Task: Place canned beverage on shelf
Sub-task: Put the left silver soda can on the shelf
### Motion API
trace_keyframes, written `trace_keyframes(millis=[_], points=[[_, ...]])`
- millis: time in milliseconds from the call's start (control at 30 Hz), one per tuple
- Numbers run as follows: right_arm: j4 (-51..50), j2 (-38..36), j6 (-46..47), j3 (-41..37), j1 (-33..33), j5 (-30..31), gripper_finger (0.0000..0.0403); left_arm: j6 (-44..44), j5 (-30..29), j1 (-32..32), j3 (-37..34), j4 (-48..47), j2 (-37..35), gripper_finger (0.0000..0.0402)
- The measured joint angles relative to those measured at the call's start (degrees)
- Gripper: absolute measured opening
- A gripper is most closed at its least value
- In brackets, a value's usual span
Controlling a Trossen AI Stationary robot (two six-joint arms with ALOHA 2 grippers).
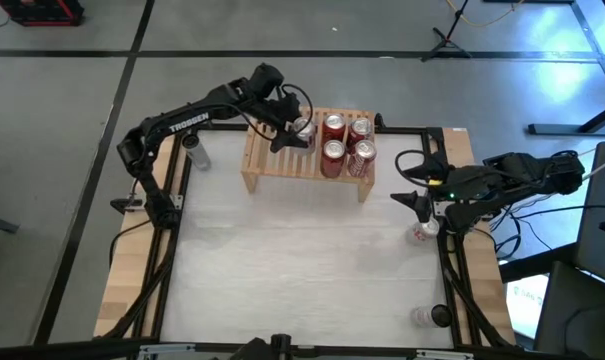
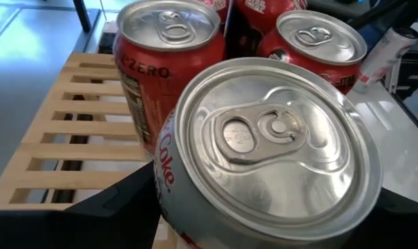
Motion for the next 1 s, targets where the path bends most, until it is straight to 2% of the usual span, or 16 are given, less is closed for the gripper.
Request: trace_keyframes(millis=[267,433,633,1000], points=[[0.00,0.00,0.05,0.00,0.00,-0.02,0.0358,0.00,-0.99,-1.16,0.00,0.75,1.99,0.0290],[-0.04,0.00,0.05,0.00,0.02,-0.04,0.0358,-1.19,-3.76,-1.45,0.02,0.90,1.69,0.0293],[-0.03,0.00,0.05,0.00,0.00,-0.12,0.0358,-0.32,-7.77,-2.69,0.02,1.17,1.86,0.0317],[-0.09,0.00,-0.21,0.00,0.01,-0.61,0.0358,1.98,-8.70,-4.13,0.02,1.65,1.86,0.0375]])
